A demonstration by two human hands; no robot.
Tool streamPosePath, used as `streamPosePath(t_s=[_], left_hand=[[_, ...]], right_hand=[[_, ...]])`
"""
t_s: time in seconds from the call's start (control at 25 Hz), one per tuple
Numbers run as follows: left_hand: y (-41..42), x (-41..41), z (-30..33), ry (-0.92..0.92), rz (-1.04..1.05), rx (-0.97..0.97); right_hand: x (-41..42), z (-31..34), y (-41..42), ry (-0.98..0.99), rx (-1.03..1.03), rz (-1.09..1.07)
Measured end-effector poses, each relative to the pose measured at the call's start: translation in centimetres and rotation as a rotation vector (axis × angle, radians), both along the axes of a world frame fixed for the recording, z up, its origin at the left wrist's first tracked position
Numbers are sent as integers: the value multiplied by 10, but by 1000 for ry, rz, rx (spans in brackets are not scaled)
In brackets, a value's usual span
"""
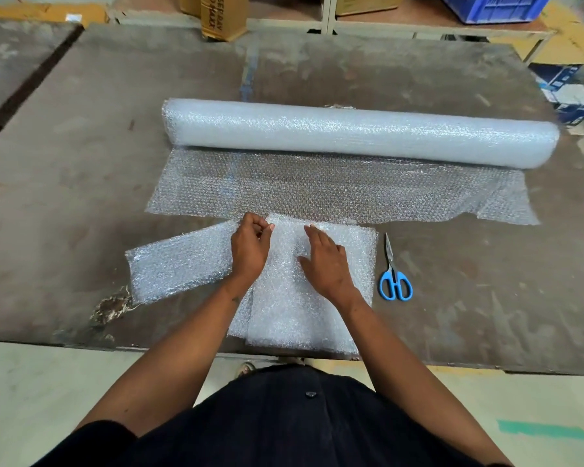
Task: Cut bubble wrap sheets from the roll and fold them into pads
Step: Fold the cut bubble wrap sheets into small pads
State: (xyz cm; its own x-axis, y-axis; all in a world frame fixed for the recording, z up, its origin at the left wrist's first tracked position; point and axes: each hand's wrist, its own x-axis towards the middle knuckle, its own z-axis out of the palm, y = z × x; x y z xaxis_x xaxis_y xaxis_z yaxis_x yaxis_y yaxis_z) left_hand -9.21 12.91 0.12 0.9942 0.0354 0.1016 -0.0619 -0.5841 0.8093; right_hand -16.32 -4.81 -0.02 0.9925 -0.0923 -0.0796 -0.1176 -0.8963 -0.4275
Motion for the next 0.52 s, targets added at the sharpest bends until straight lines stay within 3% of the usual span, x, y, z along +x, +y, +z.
streamPosePath(t_s=[0.12,0.24,0.52], left_hand=[[2,11,-4,97,40,69],[1,19,0,189,33,-1],[0,6,-1,86,12,15]], right_hand=[[-11,-3,2,25,-33,17],[-24,-5,3,83,-52,36],[-30,-7,3,161,-42,69]])
